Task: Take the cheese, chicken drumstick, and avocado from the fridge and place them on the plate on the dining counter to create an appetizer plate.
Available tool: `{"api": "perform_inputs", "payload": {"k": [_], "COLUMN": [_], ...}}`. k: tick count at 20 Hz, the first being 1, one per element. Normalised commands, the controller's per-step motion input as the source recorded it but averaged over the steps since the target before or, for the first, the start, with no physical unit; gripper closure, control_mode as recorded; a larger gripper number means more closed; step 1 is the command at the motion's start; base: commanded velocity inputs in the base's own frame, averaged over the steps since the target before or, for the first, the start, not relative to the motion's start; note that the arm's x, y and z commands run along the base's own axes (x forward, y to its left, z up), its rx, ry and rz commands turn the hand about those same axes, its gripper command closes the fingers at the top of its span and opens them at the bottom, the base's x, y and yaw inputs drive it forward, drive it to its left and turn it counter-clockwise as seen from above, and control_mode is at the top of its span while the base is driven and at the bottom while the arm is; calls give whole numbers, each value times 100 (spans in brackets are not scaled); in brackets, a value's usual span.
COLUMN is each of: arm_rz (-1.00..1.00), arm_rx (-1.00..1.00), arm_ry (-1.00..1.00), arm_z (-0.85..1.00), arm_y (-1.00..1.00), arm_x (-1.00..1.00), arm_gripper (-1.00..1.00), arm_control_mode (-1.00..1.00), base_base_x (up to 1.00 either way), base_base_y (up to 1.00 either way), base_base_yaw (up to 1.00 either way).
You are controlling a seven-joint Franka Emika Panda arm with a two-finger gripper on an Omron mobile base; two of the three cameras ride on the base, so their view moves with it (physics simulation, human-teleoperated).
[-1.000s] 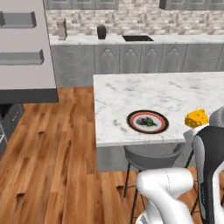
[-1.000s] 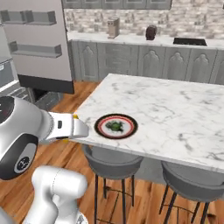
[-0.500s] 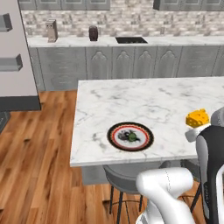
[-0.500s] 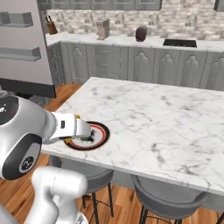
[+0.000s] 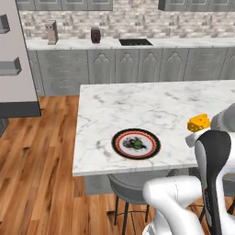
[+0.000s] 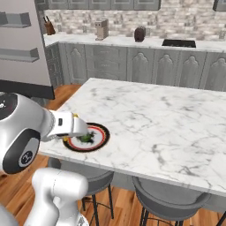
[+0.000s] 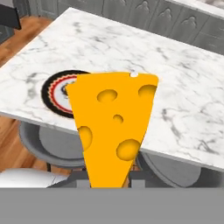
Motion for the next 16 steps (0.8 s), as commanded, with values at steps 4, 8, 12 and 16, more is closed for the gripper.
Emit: {"api": "perform_inputs", "payload": {"k": [4,8,12,16], "arm_rz": [0,0,5,6], "arm_rx": [0,7,14,14], "arm_ry": [8,24,31,25], "arm_z": [-29,-29,-27,-28], "arm_y": [47,22,0,0], "arm_x": [51,56,63,69], "arm_gripper": [100,100,100,100], "arm_control_mode": [-100,-100,-100,-100], "base_base_x": [0,0,0,0], "base_base_y": [0,0,0,0], "base_base_yaw": [0,0,0,0]}}
